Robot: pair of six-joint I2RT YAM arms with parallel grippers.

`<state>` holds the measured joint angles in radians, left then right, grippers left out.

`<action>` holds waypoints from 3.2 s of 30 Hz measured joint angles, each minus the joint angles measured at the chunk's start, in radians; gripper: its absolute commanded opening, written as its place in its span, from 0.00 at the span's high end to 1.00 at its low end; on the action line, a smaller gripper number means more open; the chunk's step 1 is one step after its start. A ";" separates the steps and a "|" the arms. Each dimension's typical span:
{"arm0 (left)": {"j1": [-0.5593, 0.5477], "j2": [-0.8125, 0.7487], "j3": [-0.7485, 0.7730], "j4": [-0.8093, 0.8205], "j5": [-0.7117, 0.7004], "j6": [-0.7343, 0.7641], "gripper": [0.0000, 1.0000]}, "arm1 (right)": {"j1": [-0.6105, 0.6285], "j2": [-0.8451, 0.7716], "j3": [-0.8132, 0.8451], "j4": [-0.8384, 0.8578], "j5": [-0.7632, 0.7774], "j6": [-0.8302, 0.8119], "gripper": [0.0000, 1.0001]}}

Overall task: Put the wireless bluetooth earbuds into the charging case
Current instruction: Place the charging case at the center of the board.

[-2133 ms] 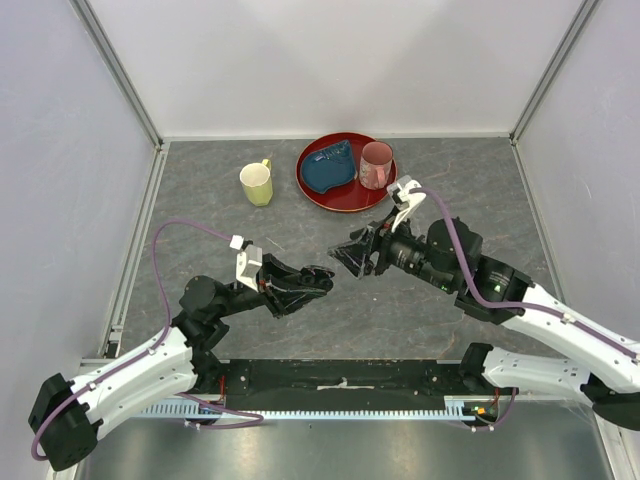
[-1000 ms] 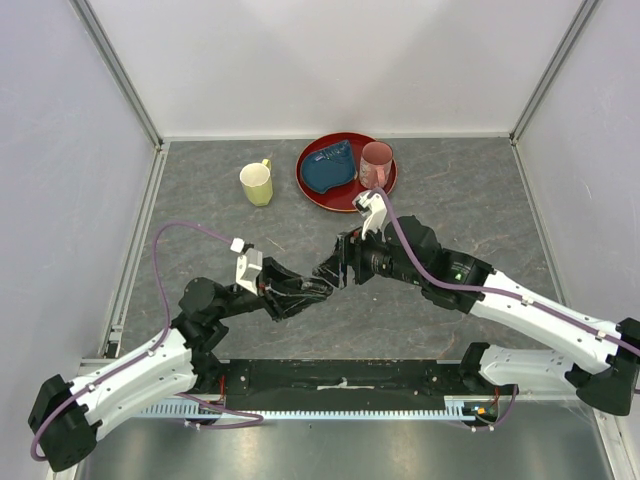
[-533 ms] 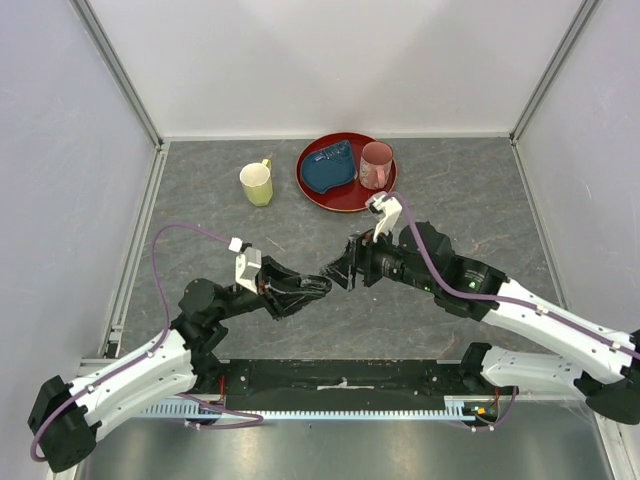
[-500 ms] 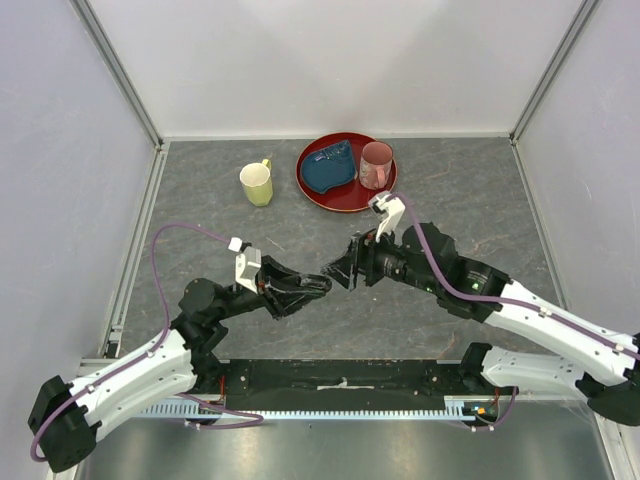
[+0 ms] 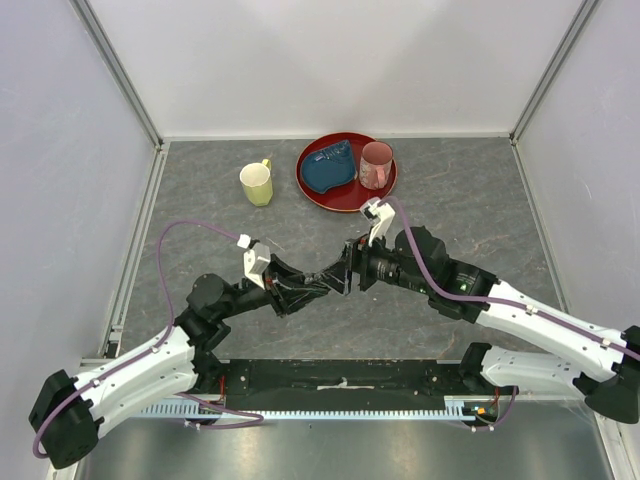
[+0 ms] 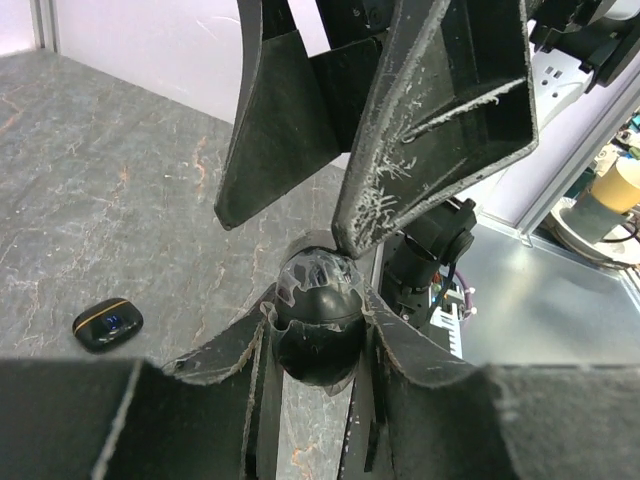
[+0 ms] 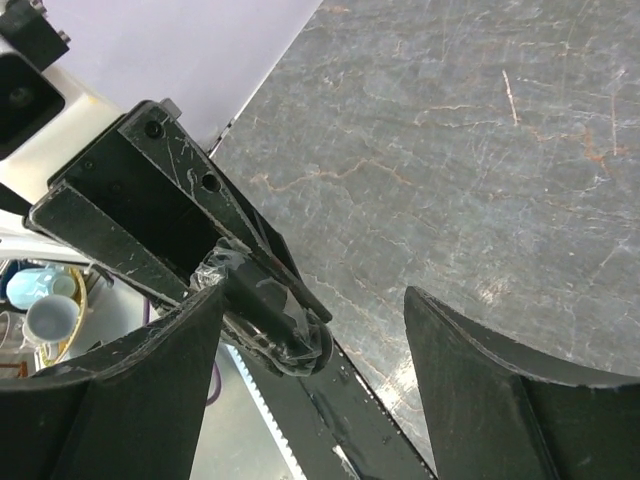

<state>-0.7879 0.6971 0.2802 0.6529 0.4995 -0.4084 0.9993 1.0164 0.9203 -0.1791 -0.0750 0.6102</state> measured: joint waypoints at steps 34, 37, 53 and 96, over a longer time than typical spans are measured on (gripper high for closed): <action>0.000 0.248 0.162 -0.214 -0.215 -0.206 0.98 | 0.018 -0.204 -0.044 -0.122 0.414 0.100 0.09; 0.000 0.349 0.167 -0.251 -0.256 -0.289 0.98 | 0.018 -0.204 -0.060 -0.149 0.422 0.119 0.09; 0.000 0.801 0.238 -0.219 -0.298 -0.491 0.86 | 0.018 -0.254 -0.095 -0.185 0.436 0.146 0.08; 0.000 0.589 0.121 -0.328 -0.502 -0.570 0.25 | 0.012 -0.250 -0.117 -0.200 0.476 0.158 0.04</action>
<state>-0.7876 1.2861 0.4011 0.3248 -0.0025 -0.9787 1.0111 0.7662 0.8036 -0.3790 0.4011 0.7685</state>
